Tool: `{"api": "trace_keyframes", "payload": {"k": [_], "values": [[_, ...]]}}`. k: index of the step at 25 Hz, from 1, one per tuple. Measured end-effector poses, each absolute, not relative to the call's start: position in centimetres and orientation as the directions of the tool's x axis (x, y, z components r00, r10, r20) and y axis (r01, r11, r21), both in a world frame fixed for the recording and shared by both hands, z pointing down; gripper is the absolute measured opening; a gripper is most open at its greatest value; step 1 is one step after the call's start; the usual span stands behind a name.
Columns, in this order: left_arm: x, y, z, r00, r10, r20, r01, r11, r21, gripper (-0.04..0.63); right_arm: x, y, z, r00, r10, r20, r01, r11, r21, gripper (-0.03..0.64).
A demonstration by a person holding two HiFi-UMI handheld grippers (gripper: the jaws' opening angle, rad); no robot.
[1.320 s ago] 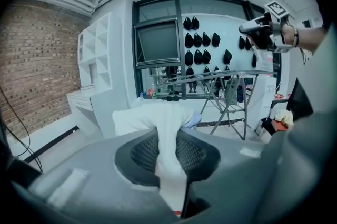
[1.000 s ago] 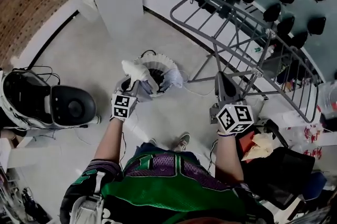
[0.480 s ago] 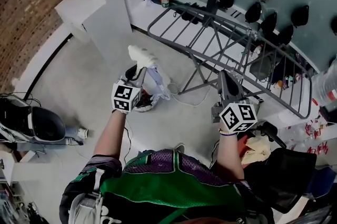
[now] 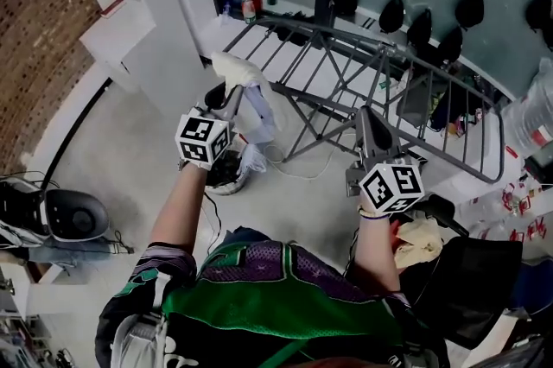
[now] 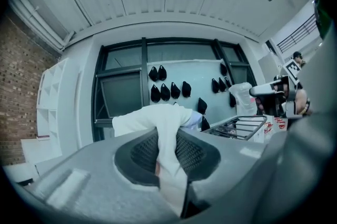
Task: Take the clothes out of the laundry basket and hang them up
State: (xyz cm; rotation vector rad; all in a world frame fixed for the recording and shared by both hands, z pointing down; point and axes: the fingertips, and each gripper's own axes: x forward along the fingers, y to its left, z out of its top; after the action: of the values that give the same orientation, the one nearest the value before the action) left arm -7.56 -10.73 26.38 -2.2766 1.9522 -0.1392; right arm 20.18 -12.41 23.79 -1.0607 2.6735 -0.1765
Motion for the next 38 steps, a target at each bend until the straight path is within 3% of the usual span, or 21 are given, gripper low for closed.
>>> {"api": "trace_keyframes", "payload": {"k": [15, 26, 38], "values": [[0.3, -27.4, 26.1, 0.426, -0.904, -0.014, -0.887, -0.415, -0.203, 0.077, 21.7, -20.9, 24.2, -0.607, -0.778, -0.161, -0.757, 0.628, -0.182, 0.0], [7.1, -40.3, 27.3, 0.63, -0.776, -0.002, -0.766, -0.621, -0.168, 0.077, 23.6, -27.8, 24.7, -0.451, -0.884, -0.12, -0.864, 0.466, -0.191, 0.0], [12.8, -46.7, 29.1, 0.782, -0.623, -0.007, -0.62, -0.778, -0.101, 0.077, 23.9, -31.8, 25.6, -0.325, -0.942, -0.08, -0.927, 0.334, -0.17, 0.0]]}}
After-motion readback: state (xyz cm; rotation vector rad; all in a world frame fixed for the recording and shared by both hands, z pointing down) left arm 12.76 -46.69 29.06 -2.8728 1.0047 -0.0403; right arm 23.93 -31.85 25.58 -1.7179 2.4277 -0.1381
